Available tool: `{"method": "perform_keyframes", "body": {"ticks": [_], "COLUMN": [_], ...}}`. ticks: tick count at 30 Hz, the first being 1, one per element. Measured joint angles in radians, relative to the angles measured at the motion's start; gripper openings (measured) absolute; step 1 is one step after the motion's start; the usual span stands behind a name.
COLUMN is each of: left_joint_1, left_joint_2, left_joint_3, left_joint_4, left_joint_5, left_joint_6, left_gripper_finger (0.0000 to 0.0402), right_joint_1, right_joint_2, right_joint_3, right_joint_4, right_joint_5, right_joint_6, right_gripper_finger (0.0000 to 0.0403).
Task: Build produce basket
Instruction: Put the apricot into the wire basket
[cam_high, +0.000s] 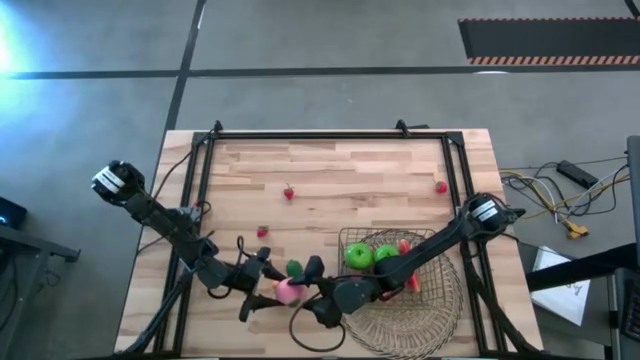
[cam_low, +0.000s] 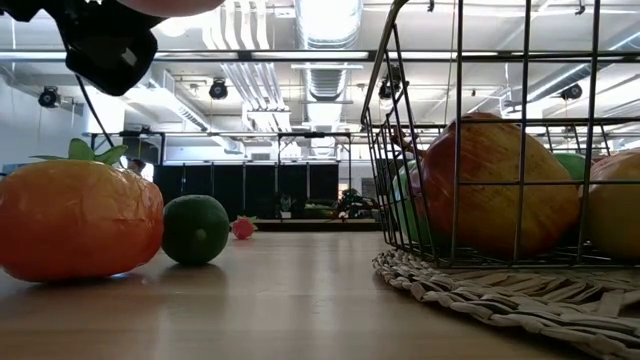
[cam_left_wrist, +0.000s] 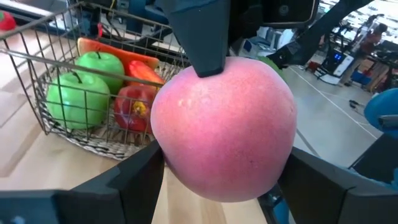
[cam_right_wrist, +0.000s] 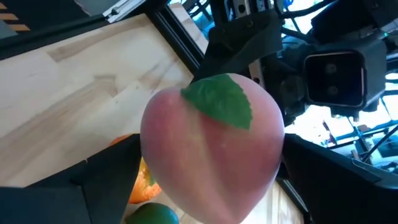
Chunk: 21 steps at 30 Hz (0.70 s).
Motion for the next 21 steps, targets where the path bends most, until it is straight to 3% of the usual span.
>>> {"method": "perform_keyframes", "body": {"ticks": [15,21], "left_joint_1": [0.005,0.01], "left_joint_2": [0.0,0.0], "left_joint_3": [-0.005,-0.009], "left_joint_4": [0.006,0.008], "left_joint_5": [0.025,0.082], "left_joint_6": [-0.004,0.025], "left_gripper_finger": [0.0263,0.0302], "right_joint_1": [0.004,0.004], "right_joint_2": [0.029,0.029], "right_joint_3": [0.0,0.001], "right_joint_4": [0.042,0.044], "right_joint_5": [0.045,0.044], "right_joint_6": [-0.008,0.004], "right_gripper_finger": [0.0368,0.0368]}}
